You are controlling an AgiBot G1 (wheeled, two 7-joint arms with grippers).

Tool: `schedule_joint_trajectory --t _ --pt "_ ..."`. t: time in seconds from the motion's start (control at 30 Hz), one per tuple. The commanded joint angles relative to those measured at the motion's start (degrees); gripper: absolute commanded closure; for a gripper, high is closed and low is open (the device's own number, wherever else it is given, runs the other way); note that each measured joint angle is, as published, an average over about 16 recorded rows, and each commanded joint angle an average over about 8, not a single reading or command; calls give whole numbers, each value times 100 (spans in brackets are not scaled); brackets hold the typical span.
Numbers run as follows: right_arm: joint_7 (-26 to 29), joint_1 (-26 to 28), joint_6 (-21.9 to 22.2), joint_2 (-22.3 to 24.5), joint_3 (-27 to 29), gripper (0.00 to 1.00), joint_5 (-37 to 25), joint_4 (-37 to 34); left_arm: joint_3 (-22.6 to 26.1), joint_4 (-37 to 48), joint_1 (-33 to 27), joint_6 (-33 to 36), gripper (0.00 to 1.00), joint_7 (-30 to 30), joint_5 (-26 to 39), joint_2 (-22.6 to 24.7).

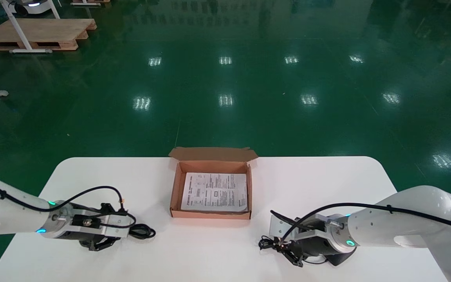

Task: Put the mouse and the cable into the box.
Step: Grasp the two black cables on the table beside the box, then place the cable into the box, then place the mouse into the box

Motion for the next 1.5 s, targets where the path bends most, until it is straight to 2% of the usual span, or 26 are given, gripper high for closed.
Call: schedule_joint_trajectory --t 0.03,0.33,0.57,0.73,0.93,1.27,1.5 --pt "21 -3 -9 3 11 100 19 -12 7 -7 -15 -32 100 7 21 -9" --pt "41 523 276 354 180 100 -16 278 -272 -307 -356 -89 100 65 -369 47" --pt "150 1162 761 524 271 100 -278 383 -508 -83 -453 -492 100 535 -770 707" --pt "242 1473 890 521 296 100 -381 286 -662 196 -506 -732 100 934 -1042 1188" --pt "251 1577 913 508 295 100 -413 232 -763 299 -551 -832 100 1129 -1220 1432" --pt "252 1517 890 507 290 100 -407 242 -708 252 -517 -833 100 1059 -1130 1320" --pt "253 1519 892 509 291 100 -409 241 -622 -222 -163 -1467 100 1384 -1250 1447"
